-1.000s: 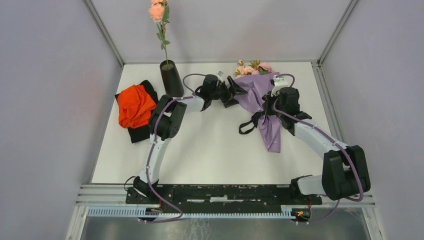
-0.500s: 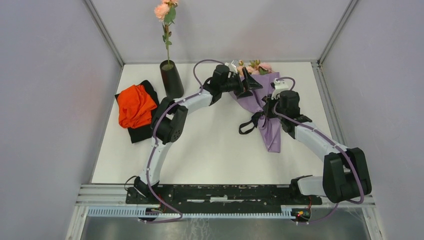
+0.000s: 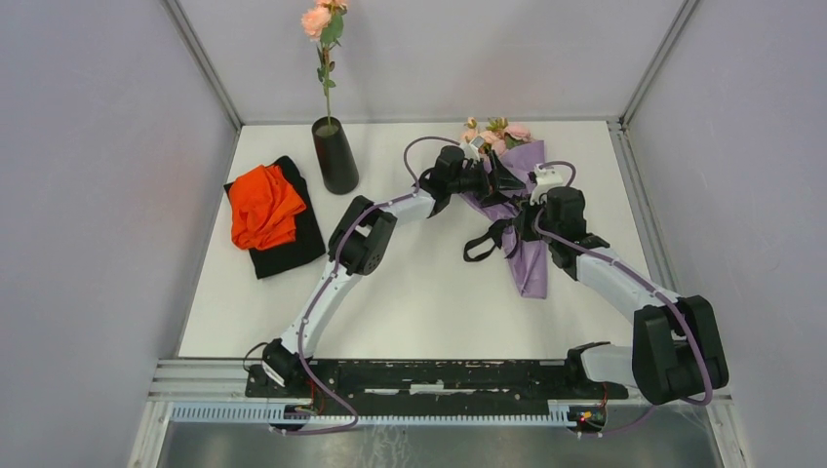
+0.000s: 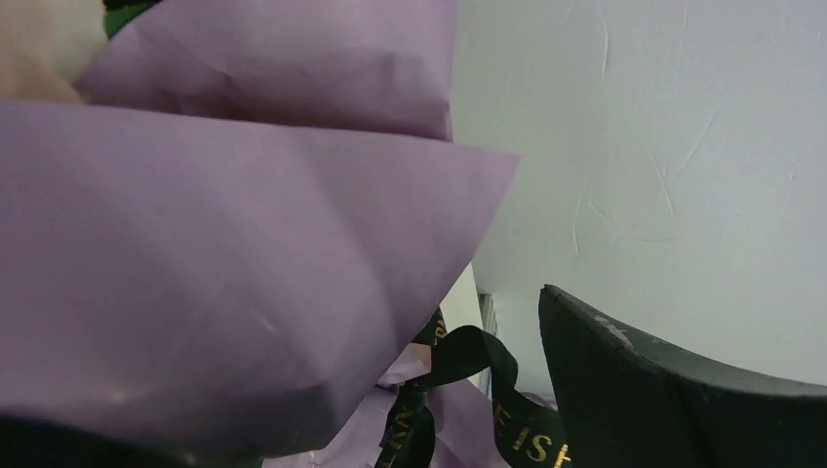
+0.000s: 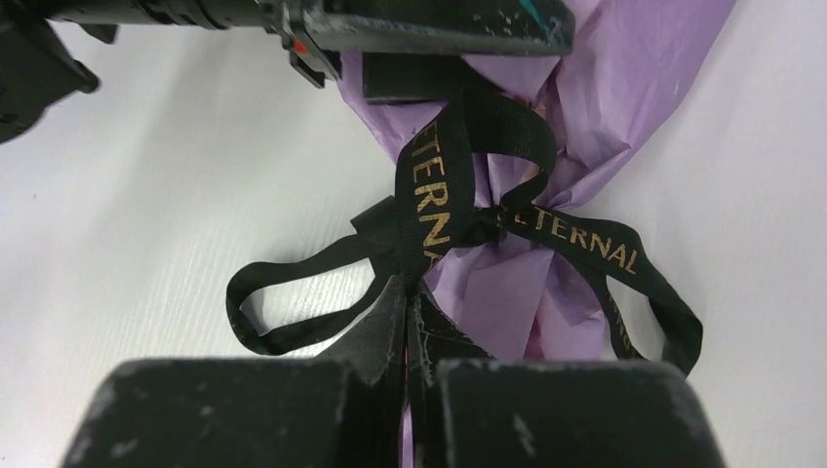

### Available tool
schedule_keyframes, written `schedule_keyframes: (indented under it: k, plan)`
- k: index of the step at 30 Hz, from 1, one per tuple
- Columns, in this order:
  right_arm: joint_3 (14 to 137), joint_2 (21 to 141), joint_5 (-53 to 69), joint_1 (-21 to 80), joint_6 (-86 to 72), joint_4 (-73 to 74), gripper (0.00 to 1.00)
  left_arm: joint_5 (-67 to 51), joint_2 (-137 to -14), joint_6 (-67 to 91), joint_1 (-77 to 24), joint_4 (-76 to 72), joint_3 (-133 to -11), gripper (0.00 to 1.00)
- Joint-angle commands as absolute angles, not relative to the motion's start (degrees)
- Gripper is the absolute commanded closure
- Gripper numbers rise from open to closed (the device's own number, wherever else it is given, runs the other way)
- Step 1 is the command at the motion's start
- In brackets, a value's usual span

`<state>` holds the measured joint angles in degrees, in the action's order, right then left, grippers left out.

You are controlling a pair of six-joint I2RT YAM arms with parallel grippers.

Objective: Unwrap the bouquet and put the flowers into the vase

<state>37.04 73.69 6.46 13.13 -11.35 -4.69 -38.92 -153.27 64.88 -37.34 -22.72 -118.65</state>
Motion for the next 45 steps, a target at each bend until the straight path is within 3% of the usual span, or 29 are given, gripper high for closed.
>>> schedule_keyframes:
  k: [1,16,29,36,40,45]
  plan:
    - [37.13,71.36,7.49,13.06,-11.96,-6.85,1.0,-37.41,-157.15,63.71,-37.56,-17.58,-120.75,0.0]
    - [41.9,60.51,1.83,11.78,-14.78,-4.05,1.0,-28.92,-157.6,66.99,-36.84,-18.34,-112.57,0.0]
    - [50.95,52.66,-8.04,11.74,-11.32,2.62,1.0,-29.2,-158.06,67.63,-35.39,-19.33,-109.74,0.0]
    - [62.48,50.51,-22.54,11.27,-8.29,8.31,1.0,-30.14,-157.24,67.38,-34.94,-20.1,-107.96,0.0]
    - [75.64,53.16,-30.98,11.21,-5.78,14.37,1.0,-30.63,-156.95,67.29,-34.93,-20.49,-107.48,0.0]
    - [82.65,54.24,-35.29,11.25,-3.01,15.59,1.0,-30.94,-156.16,67.42,-34.94,-21.74,-106.15,0.0]
